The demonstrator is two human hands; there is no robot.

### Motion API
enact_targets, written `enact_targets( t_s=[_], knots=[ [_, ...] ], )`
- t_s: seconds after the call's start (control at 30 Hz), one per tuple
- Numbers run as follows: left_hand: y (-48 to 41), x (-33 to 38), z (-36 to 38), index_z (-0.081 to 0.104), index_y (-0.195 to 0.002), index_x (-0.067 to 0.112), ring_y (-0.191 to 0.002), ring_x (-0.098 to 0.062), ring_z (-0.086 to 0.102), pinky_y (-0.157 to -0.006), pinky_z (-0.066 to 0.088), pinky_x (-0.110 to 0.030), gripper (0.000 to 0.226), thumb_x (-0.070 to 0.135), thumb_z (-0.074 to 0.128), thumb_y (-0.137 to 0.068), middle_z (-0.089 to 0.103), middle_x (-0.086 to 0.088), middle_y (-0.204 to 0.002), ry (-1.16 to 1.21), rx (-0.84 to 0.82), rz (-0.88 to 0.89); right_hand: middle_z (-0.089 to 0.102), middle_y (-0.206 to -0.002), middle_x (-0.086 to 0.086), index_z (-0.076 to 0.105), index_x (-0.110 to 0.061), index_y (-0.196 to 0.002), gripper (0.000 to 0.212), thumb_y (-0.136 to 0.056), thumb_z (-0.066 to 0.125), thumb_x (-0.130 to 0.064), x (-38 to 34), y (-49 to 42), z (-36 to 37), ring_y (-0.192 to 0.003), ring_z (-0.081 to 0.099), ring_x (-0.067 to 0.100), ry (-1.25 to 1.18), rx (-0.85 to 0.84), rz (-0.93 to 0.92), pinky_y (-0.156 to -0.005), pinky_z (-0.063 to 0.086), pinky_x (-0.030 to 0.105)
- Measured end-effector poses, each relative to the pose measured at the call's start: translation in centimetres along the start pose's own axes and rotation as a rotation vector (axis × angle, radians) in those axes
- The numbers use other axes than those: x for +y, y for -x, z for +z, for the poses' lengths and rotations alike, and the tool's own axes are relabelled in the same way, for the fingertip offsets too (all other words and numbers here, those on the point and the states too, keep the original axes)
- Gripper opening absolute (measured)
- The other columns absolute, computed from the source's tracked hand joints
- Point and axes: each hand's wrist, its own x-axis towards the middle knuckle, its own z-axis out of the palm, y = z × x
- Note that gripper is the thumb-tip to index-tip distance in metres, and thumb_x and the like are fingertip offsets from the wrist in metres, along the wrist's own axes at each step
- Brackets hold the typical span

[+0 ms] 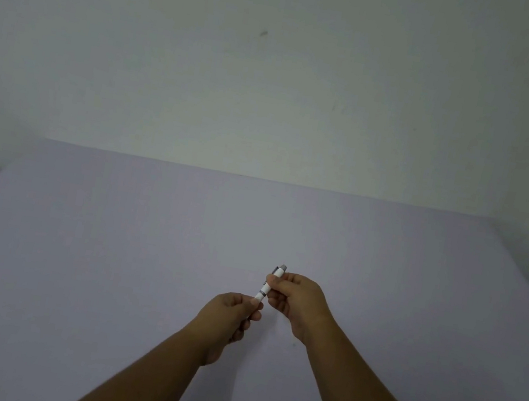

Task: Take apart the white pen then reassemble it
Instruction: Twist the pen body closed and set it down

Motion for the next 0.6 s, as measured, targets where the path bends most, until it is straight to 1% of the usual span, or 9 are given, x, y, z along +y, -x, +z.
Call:
enact_targets(
  t_s=[0.1,0.27,0.43,0.53,0.6],
  knots=[
    [0.1,-0.2,0.3,0.068,-0.092,0.008,-0.056,-0.011,0.045,-0.049,0.042,-0.018,0.022,0.021,0.051,-0.095,0.060,-0.003,-0.071,-0.009,0.017,0.021,0.066,-0.069,0.007,0.069,-0.008,-0.074,0.007,-0.078,0.072,-0.012,-0.1,0.2,0.0,-0.060,0.060,0.014,0.026,0.001,0.005,-0.060,0.056,0.023],
    [0.0,-0.3,0.3,0.068,-0.091,0.009,-0.056,-0.011,0.045,-0.049,0.042,-0.019,0.021,0.020,0.051,-0.095,0.060,-0.003,-0.070,0.003,0.014,0.031,0.068,-0.069,0.007,0.070,-0.008,-0.075,0.006,-0.078,0.072,-0.011,-0.2,0.2,-0.1,-0.060,0.062,0.013,0.007,0.011,0.007,-0.058,0.056,0.022],
    [-0.5,-0.5,0.3,0.068,-0.091,0.009,-0.056,-0.011,0.045,-0.048,0.042,-0.018,0.021,0.021,0.051,-0.095,0.061,-0.003,-0.070,0.000,0.027,0.035,0.069,-0.070,0.006,0.071,-0.008,-0.075,0.006,-0.077,0.074,-0.014,0.0,-0.1,-0.1,-0.061,0.061,0.014,-0.007,0.014,0.017,-0.064,0.057,0.025],
    [-0.9,-0.6,0.3,0.069,-0.093,0.011,-0.056,-0.010,0.046,-0.047,0.043,-0.016,0.020,0.023,0.053,-0.094,0.063,-0.002,-0.073,0.033,0.021,0.010,0.068,-0.073,0.007,0.071,-0.011,-0.074,0.009,-0.078,0.074,-0.019,0.2,-0.5,0.0,-0.062,0.061,0.014,0.014,0.010,0.001,-0.064,0.056,0.025],
    [-1.4,-0.7,0.3,0.067,-0.097,0.011,-0.059,-0.010,0.047,-0.049,0.044,-0.017,0.019,0.024,0.053,-0.094,0.062,-0.003,-0.077,0.051,0.032,-0.024,0.066,-0.074,0.007,0.071,-0.014,-0.075,0.013,-0.080,0.071,-0.026,0.4,-1.0,-0.1,-0.064,0.060,0.015,0.050,0.063,-0.028,-0.065,0.057,0.026]
  ],
)
